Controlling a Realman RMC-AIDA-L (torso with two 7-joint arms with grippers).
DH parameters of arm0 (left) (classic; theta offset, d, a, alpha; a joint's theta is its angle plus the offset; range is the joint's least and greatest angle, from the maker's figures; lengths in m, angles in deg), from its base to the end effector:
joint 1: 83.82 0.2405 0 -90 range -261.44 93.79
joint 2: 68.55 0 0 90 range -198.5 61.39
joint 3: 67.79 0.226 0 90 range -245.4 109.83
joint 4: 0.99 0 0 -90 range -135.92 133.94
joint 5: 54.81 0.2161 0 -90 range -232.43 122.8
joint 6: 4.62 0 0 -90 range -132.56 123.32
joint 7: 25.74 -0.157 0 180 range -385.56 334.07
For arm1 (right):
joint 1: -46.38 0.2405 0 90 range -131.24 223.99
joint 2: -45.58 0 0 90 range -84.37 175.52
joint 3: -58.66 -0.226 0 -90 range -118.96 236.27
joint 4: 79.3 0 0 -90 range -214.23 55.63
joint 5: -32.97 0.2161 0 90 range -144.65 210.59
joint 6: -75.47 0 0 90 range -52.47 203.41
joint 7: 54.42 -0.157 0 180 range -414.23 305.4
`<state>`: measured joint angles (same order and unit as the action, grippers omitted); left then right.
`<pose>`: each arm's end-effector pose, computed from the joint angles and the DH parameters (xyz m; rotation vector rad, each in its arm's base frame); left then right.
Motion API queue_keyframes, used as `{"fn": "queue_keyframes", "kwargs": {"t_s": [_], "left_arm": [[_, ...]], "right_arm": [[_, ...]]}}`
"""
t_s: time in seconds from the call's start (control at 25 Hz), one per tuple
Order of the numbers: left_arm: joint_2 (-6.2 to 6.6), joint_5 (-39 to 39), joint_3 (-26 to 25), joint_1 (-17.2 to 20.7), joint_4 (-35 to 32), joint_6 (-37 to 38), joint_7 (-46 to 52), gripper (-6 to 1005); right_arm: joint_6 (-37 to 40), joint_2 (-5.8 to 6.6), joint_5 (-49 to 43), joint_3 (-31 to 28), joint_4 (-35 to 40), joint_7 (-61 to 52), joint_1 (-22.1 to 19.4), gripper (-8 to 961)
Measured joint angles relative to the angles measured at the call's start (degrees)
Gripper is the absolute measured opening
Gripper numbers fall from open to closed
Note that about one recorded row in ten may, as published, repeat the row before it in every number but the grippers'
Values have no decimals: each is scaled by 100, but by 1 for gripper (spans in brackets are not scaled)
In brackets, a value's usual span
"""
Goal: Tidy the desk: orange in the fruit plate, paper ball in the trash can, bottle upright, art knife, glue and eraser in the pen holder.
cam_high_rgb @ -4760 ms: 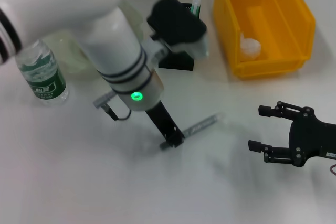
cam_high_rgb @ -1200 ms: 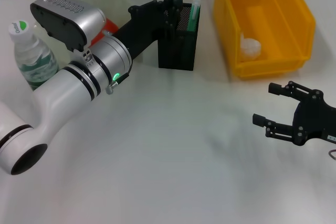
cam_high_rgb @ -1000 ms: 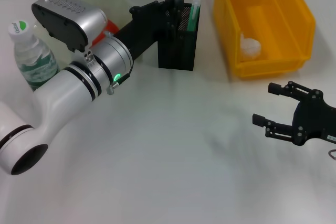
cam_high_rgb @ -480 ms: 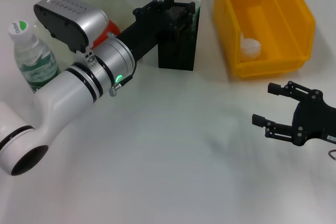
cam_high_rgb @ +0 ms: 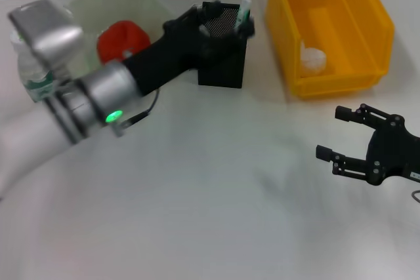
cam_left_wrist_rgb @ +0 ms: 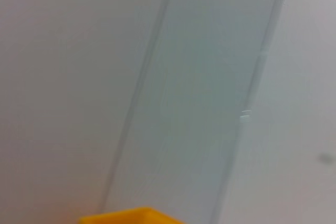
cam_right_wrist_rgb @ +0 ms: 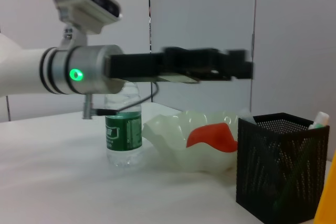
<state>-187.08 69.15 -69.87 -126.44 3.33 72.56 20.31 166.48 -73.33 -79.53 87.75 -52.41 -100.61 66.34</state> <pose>-0.1803 0.3435 -0.0713 -2.3717 -0.5912 -1.1719 0.2995 0.2658 -0.0028 -2.5186 0.3311 0.7245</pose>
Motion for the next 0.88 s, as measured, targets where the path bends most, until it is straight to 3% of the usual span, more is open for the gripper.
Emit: {"fn": "queue_keyframes", "kwargs": {"t_s": [0.16,0.24,0.4,0.64,0.72,0.88], "left_arm": [[8,480,6,138,-481,589,382,793],[32,1144,16,448,-1226,1539,708,792],[42,1483,162,723,-1832,2298,752,792],[64,1494,391,857,-2095,2477,823,791],[248,1497,1223,1077,-2335,2586,980,791],[326,1504,1662,1087,-2347,2586,1097,791]], "right_arm": [[167,37,-1,-1,1,-80,-20,816],[283,67,-16,3,6,-169,-17,816],[690,137,-109,101,30,-532,88,816],[1093,204,-437,412,12,-968,334,816],[1112,202,-526,752,-4,-1185,465,816],[1075,163,-570,922,-13,-1269,539,816]]}}
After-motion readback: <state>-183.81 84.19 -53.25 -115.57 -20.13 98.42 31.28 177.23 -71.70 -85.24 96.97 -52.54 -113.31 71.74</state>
